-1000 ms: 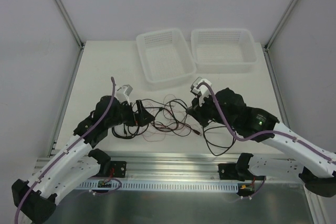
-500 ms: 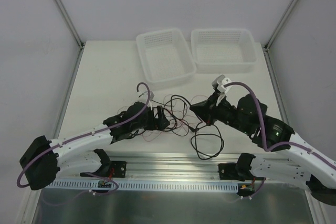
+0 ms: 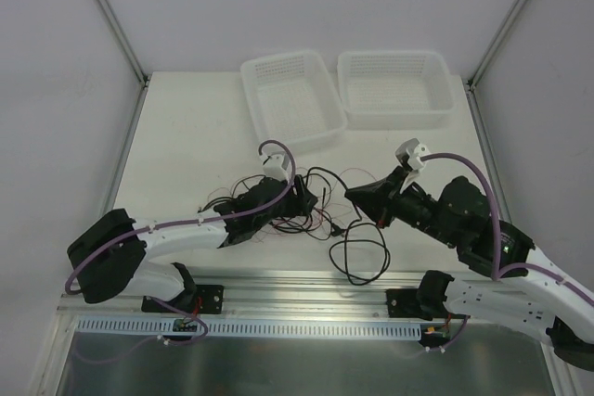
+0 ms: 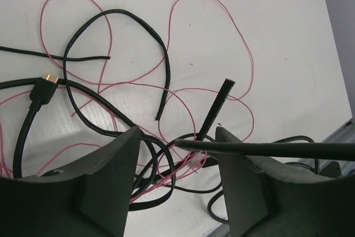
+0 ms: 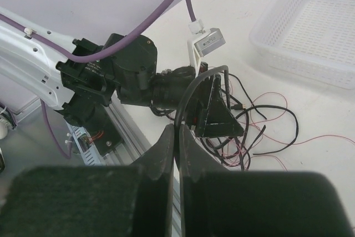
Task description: Untangle the cables
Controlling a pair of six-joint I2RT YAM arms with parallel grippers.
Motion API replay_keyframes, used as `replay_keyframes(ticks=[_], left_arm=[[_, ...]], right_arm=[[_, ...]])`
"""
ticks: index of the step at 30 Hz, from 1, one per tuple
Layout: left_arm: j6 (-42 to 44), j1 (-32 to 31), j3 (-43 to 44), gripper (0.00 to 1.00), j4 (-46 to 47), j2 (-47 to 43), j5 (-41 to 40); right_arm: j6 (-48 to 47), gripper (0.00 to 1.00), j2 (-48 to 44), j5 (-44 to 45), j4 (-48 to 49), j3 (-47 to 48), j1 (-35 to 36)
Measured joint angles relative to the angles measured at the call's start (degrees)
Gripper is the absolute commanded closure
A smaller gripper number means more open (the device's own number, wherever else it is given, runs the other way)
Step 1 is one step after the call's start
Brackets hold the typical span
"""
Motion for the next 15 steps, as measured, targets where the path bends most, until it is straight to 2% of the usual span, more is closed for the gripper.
replay_keyframes(ticks=[1,4,7,11,15], left_arm=[[-0.04,-0.15,0.15,0.65,0.55,0.63,-0.31],[0.39,-0.17,0.35,0.93,1.14,1.79,-1.68],[2.19,-0.20,1.27,1.00,-1.49,1.07,-4.42],[8.46,-0.17,5.31,1.00,-9.66,-3.21,-11.02],[18.71,-0.13,10.64,1.00,-15.67,-9.07,-18.78]], right_arm=[[0.13,0.99,-0.07,0.00,0.00,-0.31,0.02],[0.15,0.99,-0.24,0.20,-0.28,-0.57,0.02],[0.11,0.99,-1.05,1.36,-1.29,-0.94,0.02],[0.13,0.99,-3.61,5.14,-4.48,-2.34,0.02],[0.28,0.99,-5.86,9.57,-8.76,-3.52,0.02]])
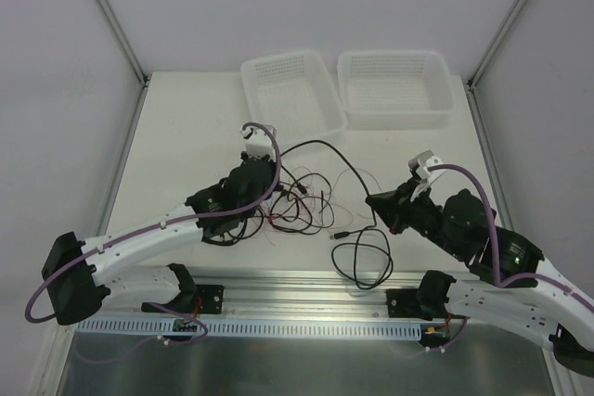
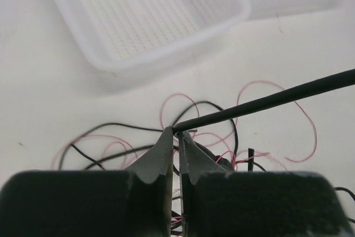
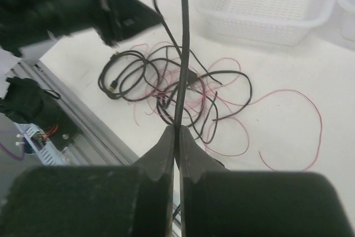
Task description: Untangle the cables
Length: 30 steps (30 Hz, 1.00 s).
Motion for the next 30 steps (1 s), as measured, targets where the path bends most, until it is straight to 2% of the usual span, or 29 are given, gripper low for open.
replay_keyframes(ticks=[4,9,11,16,20,23,24,28,29,30], left_arm=[[10.60,-0.04,6.10,1.00,-5.33,-4.44,-4.74],[18.93,-0.42,10.71,1.00,-11.74,-7.74,-4.42],[21.73,-0.79,11.91,1.00,-14.45,-7.67,-6.45],[31.08,-1.60,12.24,1.00,-18.93,-5.29,-18.49],[33.40,-2.23,12.55,1.00,-19.85,-3.06,-21.24],[31.28,-2.16,12.66,0.90,-20.72,-3.04,-20.76],[29.49,-2.14,12.66,0.84,-21.11,-3.37,-19.41],[20.83,-1.38,12.66,0.68,-21.84,-6.58,-10.56],[19.12,-1.36,12.66,0.67,-21.70,-7.26,-8.41],[17.27,-1.33,12.68,0.61,-21.40,-7.63,-6.16]], right_arm=[[0.70,0.99,-0.28,2.40,-3.39,-1.53,0.00],[1.18,0.99,0.61,4.07,-6.73,-2.08,0.00],[1.29,0.99,1.01,4.90,-7.32,-2.08,0.00],[1.36,0.99,1.51,6.38,-7.89,-1.97,0.04],[1.38,0.99,2.64,6.54,-7.65,-1.70,0.04],[1.33,0.99,3.91,6.93,-7.96,-0.85,0.04],[1.27,0.99,4.28,7.58,-8.46,-0.26,0.04],[0.07,0.99,5.31,12.07,-12.59,4.76,0.02],[-0.63,0.99,5.49,13.51,-13.79,6.93,0.00],[-1.36,0.99,5.81,14.97,-15.21,9.57,0.00]])
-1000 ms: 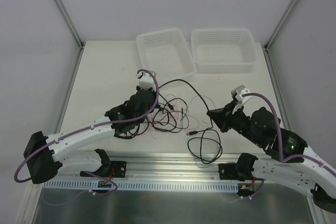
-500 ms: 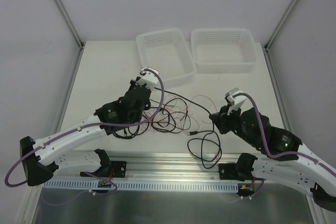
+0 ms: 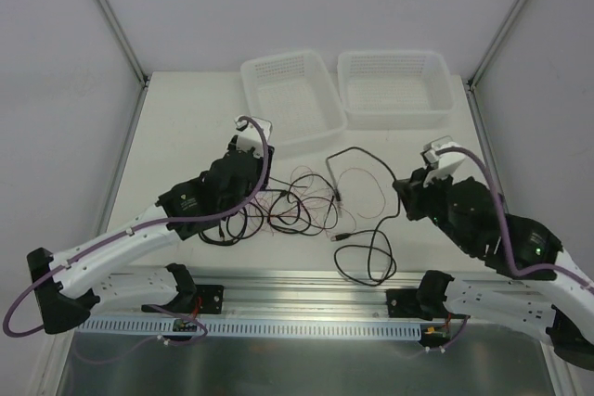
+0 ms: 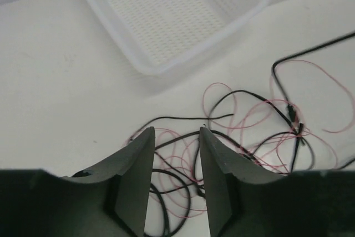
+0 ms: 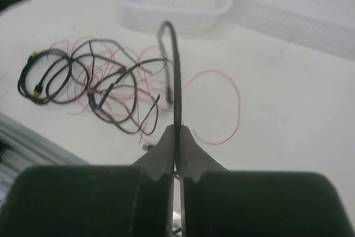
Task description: Untangle the cables
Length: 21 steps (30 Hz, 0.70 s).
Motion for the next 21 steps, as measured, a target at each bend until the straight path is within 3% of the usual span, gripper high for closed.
replay_keyframes(ticks=[4,8,15,18,21], left_arm=[[-4.90,0.31,0.07,0.28,0.42,1.38,7.28],[-7.87,0.57,-0.26,0.10,0.44,5.38,12.48],[-13.18,7.26,-2.75,0.06,-0.11,10.80,23.19],[-16.76,11.67,-4.04,0.07,-0.94,15.56,28.94],[-19.93,13.51,-4.63,0.07,-1.99,20.72,33.00]], right_arm=[[-3.69,0.99,0.92,5.99,-2.16,11.02,-0.02],[-8.24,0.99,1.81,12.22,-2.21,19.56,-0.02],[-17.59,0.99,5.29,21.33,-0.02,23.54,-2.19],[-20.00,0.99,7.74,21.88,1.70,21.59,-6.71],[-19.87,0.99,9.09,18.08,3.63,16.31,-16.26]])
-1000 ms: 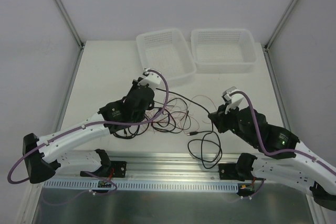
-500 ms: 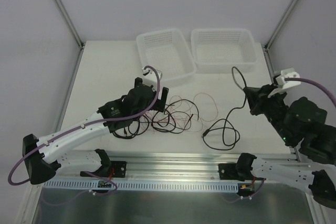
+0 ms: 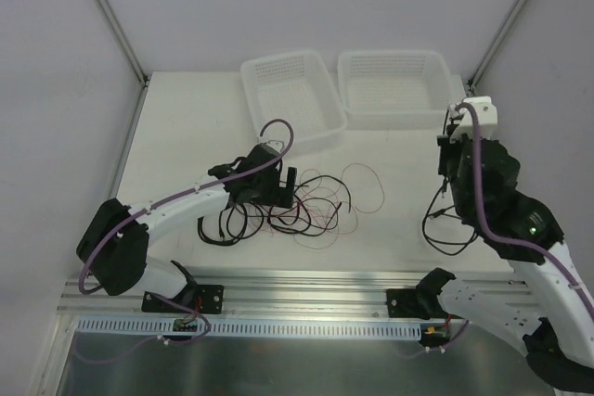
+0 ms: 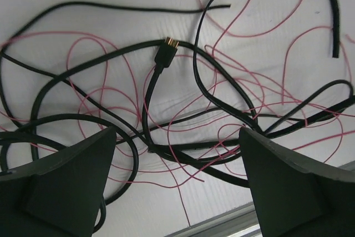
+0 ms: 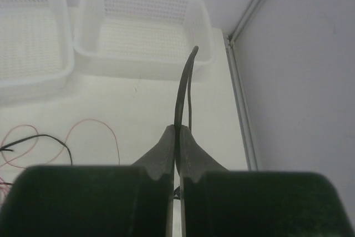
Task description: Untangle the cables
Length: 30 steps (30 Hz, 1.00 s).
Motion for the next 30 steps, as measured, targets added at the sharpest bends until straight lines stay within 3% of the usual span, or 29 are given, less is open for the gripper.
replay_keyframes(ticks=[5,10,14,19,20,21,23,24,27,30], left_arm=[[-2.47,1.27,-1.09,0.06,-3.96,1.42,3.19],[-2.43,5.25,-1.09,0.05,-6.97,-5.33,4.09],[-0.68,8.09,-1.09,0.05,-8.68,-13.44,2.01],[1.64,8.59,-1.09,0.05,-9.60,-20.50,0.04],[2.01,8.59,-1.14,0.05,-9.81,-21.29,-0.07],[2.56,8.59,-1.27,0.04,-9.99,-22.21,-0.24],[3.45,8.59,-1.92,0.04,-10.23,-24.00,-0.55],[3.91,8.59,-2.32,0.04,-10.45,-24.72,-0.87],[5.46,8.59,-3.43,0.04,-11.56,-26.27,-1.51],[7.02,8.59,-4.07,0.04,-12.52,-27.45,-1.97]], right_arm=[[3.72,0.99,0.79,-7.89,2.29,-11.82,-13.09],[10.71,0.99,0.81,-13.22,1.42,-22.45,-22.47],[17.64,0.99,1.03,-15.45,0.02,-27.15,-27.10],[24.50,0.90,5.46,-18.45,-3.28,-31.23,-29.31],[25.68,0.86,7.32,-18.99,-4.07,-31.58,-29.44],[26.84,0.74,9.38,-19.91,-4.61,-31.87,-29.46],[29.11,0.59,13.03,-21.27,-5.66,-32.30,-29.51],[30.18,0.45,14.84,-21.94,-6.21,-32.52,-29.51],[32.98,0.21,17.44,-23.54,-7.87,-32.98,-29.51],[36.15,0.07,17.18,-25.40,-9.11,-33.09,-29.51]])
